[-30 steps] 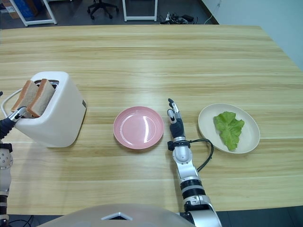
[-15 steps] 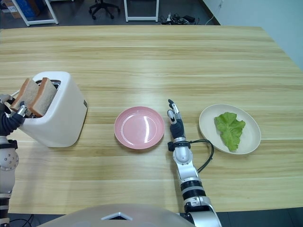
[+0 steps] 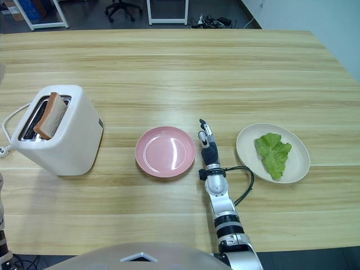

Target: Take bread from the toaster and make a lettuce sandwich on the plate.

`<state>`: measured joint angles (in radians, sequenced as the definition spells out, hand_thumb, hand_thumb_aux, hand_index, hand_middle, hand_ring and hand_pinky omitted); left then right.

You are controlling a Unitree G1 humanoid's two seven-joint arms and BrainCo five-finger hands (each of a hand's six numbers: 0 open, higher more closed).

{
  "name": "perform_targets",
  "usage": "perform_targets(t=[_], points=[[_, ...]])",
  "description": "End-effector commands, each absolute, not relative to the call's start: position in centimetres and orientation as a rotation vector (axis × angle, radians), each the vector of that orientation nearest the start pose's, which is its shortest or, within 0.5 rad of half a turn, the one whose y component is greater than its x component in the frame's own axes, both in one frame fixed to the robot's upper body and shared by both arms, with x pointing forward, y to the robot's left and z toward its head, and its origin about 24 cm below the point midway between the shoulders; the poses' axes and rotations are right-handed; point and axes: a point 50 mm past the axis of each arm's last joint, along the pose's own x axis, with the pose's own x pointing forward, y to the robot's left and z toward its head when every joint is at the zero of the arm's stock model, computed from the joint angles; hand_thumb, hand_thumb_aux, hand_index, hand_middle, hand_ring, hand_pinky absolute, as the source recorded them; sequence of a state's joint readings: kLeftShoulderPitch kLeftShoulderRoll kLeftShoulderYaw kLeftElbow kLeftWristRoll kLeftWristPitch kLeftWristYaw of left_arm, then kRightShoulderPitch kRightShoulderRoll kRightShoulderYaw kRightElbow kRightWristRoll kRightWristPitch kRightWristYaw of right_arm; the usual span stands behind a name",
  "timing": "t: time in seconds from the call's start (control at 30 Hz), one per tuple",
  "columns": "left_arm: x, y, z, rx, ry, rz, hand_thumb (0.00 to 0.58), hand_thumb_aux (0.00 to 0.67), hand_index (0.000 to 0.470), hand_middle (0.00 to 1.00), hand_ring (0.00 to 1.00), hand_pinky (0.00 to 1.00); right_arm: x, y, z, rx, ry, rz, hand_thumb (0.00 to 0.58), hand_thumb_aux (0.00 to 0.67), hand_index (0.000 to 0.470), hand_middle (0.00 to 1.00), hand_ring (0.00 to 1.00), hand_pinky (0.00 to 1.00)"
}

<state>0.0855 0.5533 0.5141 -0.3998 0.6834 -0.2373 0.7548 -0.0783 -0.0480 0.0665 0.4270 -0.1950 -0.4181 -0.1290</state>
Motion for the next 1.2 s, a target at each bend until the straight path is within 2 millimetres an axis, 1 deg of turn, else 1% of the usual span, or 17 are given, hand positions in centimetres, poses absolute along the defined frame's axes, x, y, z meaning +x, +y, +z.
perform_targets(t=[0.03,0.1,0.13,0.17,0.23,0.33,0.4,0.47,0.6,0.7,0.8,0.93,1.1,1.13,1.17,1.2], points=[[17.9,24.4,22.9,0.841,-1.172,0.731,0.580,0.670,0.470,1.00,1.00,1.00,25.7,-13.8,0.1,-0.224,-0.071,0.028,0.000,0.000,0.000,0.00,0.00,0.00],[19.2,22.0,21.9,0.634,-1.134,0.508,0.580,0.670,0.470,1.00,1.00,1.00,25.8,-13.9,0.1,-0.223,-0.071,0.025,0.000,0.000,0.000,0.00,0.00,0.00],[20.2,20.6,21.0,0.483,-1.065,0.358,0.580,0.670,0.470,1.00,1.00,1.00,25.9,-13.9,0.1,-0.223,-0.070,0.024,0.000,0.000,0.000,0.00,0.00,0.00],[21.3,19.3,20.0,0.383,-0.990,0.228,0.580,0.670,0.470,1.00,1.00,1.00,25.9,-13.8,0.1,-0.223,-0.069,0.024,0.000,0.000,0.000,0.00,0.00,0.00],[23.3,17.2,17.6,0.257,-0.827,0.001,0.580,0.670,0.470,1.00,1.00,1.00,26.0,-14.0,0.2,-0.222,-0.072,0.020,0.000,0.000,0.000,0.00,0.00,0.00],[25.6,14.9,14.2,0.242,-0.626,-0.223,0.580,0.670,0.470,1.00,1.00,1.00,26.1,-14.6,0.4,-0.225,-0.076,-0.001,0.000,0.000,0.000,0.00,0.00,0.00],[26.9,13.6,11.7,0.290,-0.506,-0.347,0.580,0.670,0.470,1.00,1.00,1.00,26.1,-15.1,0.5,-0.226,-0.077,-0.018,0.000,0.000,0.000,0.00,0.00,0.00],[28.1,12.5,9.3,0.346,-0.405,-0.423,0.580,0.670,0.470,1.00,1.00,1.00,26.1,-15.4,0.5,-0.227,-0.077,-0.028,0.000,0.000,0.000,0.00,0.00,0.00],[29.8,11.4,5.7,0.417,-0.278,-0.482,0.580,0.670,0.470,1.00,1.00,1.00,26.1,-15.4,0.6,-0.228,-0.077,-0.026,0.000,0.000,0.000,0.00,0.00,0.00],[30.1,10.8,3.9,0.443,-0.221,-0.524,0.580,0.670,0.470,1.00,1.00,1.00,26.1,-15.3,0.5,-0.228,-0.075,-0.024,0.000,0.000,0.000,0.00,0.00,0.00],[29.6,10.5,2.8,0.470,-0.200,-0.576,0.580,0.670,0.470,1.00,1.00,1.00,25.9,-15.5,0.5,-0.229,-0.071,-0.026,0.000,0.000,0.000,0.00,0.00,0.00],[28.5,10.7,2.0,0.540,-0.190,-0.648,0.580,0.670,0.470,1.00,1.00,1.00,25.8,-15.5,0.4,-0.230,-0.068,-0.031,0.000,0.000,0.000,0.00,0.00,0.00],[27.4,11.8,1.9,0.718,-0.187,-0.691,0.580,0.670,0.470,1.00,1.00,1.00,25.8,-15.4,0.5,-0.228,-0.067,-0.029,0.000,0.000,0.000,0.00,0.00,0.00],[27.3,12.1,2.0,0.765,-0.191,-0.679,0.563,0.554,0.389,0.73,0.73,0.73,25.8,-15.4,0.5,-0.228,-0.067,-0.028,0.000,0.000,0.000,0.00,0.00,0.00],[27.3,12.3,2.2,0.819,-0.200,-0.661,0.000,0.000,0.000,0.00,0.00,0.00,25.8,-15.3,0.5,-0.229,-0.068,-0.027,0.000,0.000,0.000,0.00,0.00,0.00],[27.3,12.5,2.5,0.886,-0.219,-0.630,0.000,0.000,0.000,0.00,0.00,0.00,25.9,-15.3,0.5,-0.229,-0.069,-0.026,0.000,0.000,0.000,0.00,0.00,0.00]])
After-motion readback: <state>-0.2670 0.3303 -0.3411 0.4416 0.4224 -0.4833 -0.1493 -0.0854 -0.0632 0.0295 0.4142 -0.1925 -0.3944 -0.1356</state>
